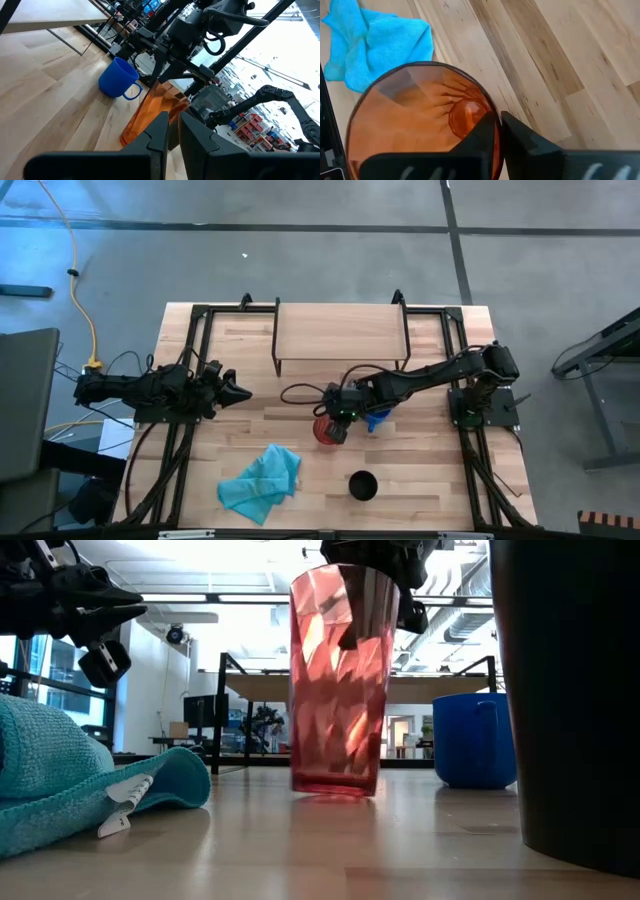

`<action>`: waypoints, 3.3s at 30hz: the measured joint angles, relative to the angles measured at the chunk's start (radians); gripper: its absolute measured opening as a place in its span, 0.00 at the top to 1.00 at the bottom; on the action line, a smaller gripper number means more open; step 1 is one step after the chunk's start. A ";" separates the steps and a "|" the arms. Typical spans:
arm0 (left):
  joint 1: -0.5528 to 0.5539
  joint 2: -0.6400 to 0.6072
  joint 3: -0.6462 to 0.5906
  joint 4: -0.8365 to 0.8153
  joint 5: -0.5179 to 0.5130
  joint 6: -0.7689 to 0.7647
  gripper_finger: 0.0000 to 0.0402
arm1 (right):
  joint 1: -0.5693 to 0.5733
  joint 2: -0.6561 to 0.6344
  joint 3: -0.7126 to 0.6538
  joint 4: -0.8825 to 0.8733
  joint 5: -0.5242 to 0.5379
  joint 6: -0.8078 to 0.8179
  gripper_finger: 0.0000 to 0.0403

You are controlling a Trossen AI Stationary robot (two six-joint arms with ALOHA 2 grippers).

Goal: Stack small to large cups/mugs on shelf
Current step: Put the red cup on the shelf

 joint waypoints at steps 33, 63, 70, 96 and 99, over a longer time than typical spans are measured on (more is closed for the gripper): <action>0.000 0.000 0.000 -0.003 -0.025 0.003 0.92 | -0.126 -0.223 0.066 -0.192 0.032 0.053 1.00; 0.000 0.000 0.000 -0.009 -0.054 0.000 0.92 | -0.387 -0.218 0.475 -0.423 0.080 -0.295 1.00; 0.000 0.000 0.000 -0.009 -0.057 0.000 0.92 | -0.415 -0.218 0.475 -0.394 0.077 -0.320 1.00; 0.000 0.000 0.000 -0.005 -0.083 -0.027 0.92 | -0.616 0.137 0.819 -0.305 -0.156 -0.342 1.00; 0.000 0.000 0.000 -0.004 -0.083 -0.027 0.92 | -0.626 0.180 0.859 -0.312 -0.145 -0.339 1.00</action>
